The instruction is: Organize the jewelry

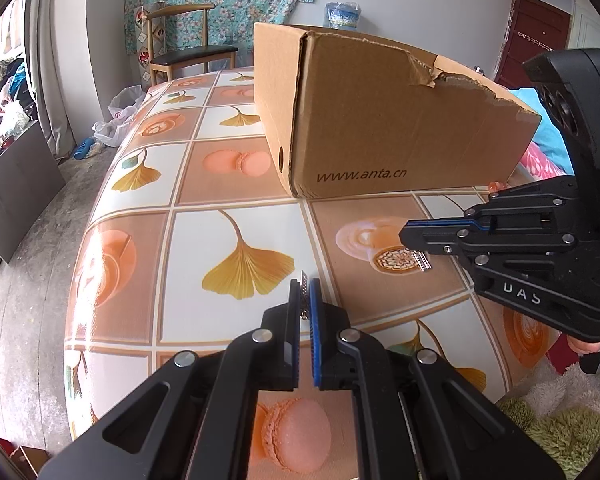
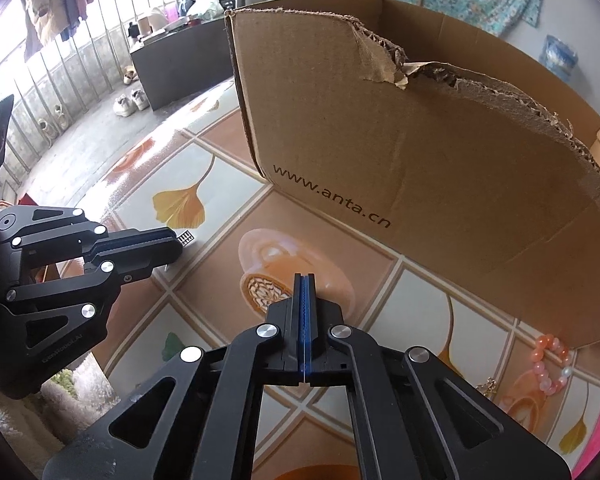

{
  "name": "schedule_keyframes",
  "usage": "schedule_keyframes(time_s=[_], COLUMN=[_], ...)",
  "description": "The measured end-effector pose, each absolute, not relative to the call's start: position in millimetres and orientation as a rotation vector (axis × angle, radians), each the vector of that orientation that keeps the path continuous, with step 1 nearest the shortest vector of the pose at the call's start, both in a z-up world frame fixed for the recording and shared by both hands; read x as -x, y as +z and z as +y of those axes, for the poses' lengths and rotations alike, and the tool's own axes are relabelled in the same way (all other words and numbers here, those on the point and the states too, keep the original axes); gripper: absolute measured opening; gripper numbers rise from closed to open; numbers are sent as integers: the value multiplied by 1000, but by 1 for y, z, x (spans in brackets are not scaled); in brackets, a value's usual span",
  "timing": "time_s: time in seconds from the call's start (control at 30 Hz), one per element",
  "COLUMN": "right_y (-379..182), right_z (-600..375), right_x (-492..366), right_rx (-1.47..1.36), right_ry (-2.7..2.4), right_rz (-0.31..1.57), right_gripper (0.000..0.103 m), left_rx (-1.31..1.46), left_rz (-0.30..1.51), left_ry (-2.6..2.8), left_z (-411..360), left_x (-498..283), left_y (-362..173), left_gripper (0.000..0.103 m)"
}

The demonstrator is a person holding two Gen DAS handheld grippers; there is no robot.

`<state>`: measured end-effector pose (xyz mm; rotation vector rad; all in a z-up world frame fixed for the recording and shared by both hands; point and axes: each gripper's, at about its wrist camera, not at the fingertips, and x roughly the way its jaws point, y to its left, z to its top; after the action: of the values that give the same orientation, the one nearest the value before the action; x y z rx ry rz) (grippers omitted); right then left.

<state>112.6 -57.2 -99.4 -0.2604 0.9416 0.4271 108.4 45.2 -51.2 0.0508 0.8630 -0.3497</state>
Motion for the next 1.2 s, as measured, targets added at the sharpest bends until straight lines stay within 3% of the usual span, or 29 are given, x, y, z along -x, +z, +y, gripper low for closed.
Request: schedule_keyframes(time_s=[0.43, 0.5, 0.57, 0.73, 1.2], right_y=[-72, -75, -80, -90, -99], right_z=[-86, -85, -81, -65, -42], right_x=[-107, -105, -101, -100, -104], right_rx=[114, 115, 135, 178, 263], right_ry=[442, 437, 429, 400, 365], right_rz=[934, 945, 958, 983, 997], right_gripper=[1, 9, 26, 26, 13], left_rx=[-53, -53, -51, -49, -48], left_rz=[854, 855, 854, 854, 854], left_ry=[-346, -345, -344, -340, -342], left_z=[46, 46, 47, 47, 47], left_x=[-108, -108, -107, -106, -106], left_y=[-51, -51, -51, -52, -52], left_gripper=[4, 4, 4, 4, 4])
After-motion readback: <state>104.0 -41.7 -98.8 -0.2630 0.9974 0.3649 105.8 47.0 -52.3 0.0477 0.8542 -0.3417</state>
